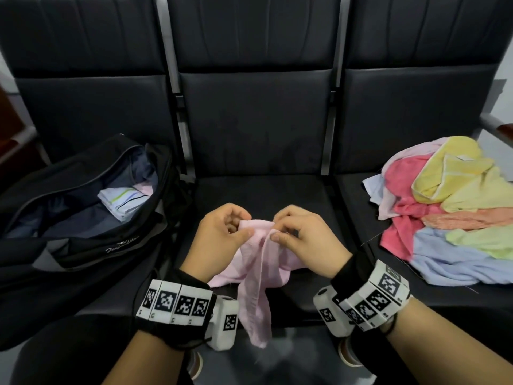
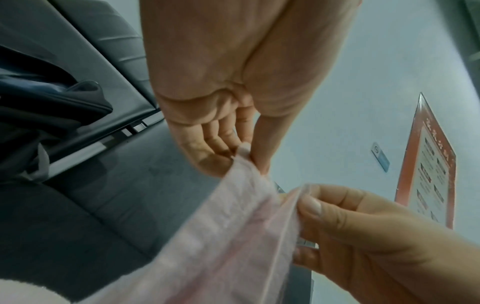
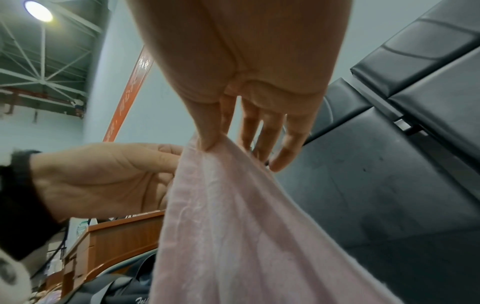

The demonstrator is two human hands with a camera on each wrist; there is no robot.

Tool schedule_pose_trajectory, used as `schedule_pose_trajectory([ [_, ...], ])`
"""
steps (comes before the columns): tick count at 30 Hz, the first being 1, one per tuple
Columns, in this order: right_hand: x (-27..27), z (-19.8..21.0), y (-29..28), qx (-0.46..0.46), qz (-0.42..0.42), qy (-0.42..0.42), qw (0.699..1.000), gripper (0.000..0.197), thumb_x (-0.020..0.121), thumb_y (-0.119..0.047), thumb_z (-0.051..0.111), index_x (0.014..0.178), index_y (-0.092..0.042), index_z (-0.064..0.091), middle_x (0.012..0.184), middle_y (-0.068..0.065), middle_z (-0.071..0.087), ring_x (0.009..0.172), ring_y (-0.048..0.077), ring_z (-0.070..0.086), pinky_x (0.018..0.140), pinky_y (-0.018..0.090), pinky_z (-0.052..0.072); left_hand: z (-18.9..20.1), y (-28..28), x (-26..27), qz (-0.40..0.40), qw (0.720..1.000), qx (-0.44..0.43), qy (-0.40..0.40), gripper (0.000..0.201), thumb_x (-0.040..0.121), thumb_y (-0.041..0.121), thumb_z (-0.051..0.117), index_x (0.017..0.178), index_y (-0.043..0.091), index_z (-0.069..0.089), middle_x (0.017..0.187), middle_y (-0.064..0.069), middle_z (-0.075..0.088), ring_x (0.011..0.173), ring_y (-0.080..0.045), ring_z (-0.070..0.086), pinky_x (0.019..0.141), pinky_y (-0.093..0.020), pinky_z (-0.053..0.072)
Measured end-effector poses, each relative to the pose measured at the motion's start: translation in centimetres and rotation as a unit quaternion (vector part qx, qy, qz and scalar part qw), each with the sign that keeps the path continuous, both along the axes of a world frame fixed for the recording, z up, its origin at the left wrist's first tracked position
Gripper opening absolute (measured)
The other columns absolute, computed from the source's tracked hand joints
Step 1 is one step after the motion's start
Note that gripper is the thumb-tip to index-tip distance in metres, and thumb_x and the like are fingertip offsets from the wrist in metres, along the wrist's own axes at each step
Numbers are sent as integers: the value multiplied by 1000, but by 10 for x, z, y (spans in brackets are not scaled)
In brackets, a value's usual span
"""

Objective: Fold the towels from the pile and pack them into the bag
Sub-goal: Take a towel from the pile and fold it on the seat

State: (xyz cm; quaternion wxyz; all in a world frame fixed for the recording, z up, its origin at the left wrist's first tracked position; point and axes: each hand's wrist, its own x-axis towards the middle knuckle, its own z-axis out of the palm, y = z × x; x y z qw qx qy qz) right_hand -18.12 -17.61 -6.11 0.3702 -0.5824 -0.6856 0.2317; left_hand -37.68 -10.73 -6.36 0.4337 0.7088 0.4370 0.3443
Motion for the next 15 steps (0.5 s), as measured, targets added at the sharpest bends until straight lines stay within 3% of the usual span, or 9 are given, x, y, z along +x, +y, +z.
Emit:
schedule_pose_trajectory([
  [2, 0, 1, -1, 6, 2, -3, 1000, 10, 93, -16, 66, 89, -12, 75, 104, -8, 62, 96, 6, 60, 86, 21, 47, 0, -2, 1, 7, 1000, 15, -9, 25, 81, 5, 78, 86, 28, 70, 79, 12, 70, 71, -2, 63, 68, -20, 51],
  [6, -11, 8, -1, 28, 20, -5, 999, 10, 93, -18, 65, 93, -20, 75, 86, -11, 71, 86, 5, 65, 78, 21, 51, 7, -8, 7, -11, 999, 49, -12, 23, 83, 6, 76, 85, 29, 74, 84, 12, 74, 75, -1, 68, 68, -15, 51],
  [10, -18, 11, 1, 32, -28, 25, 999, 3, 87, -24, 74, 87, -21, 72, 74, -6, 70, 74, 9, 67, 71, 34, 56, 14, -15, 8, -58, 997, 47, -7, 13, 88, 9, 72, 93, 21, 77, 85, 6, 76, 80, -9, 73, 72, -26, 59],
  [15, -21, 9, 2, 16, -54, 8, 998, 12, 85, -29, 77, 81, -22, 67, 69, -6, 66, 69, 10, 64, 69, 37, 56, 19, -18, 3, -80, 996, 42, 10, 22, 91, 2, 65, 102, 17, 78, 93, 5, 76, 88, -11, 73, 79, -31, 60],
])
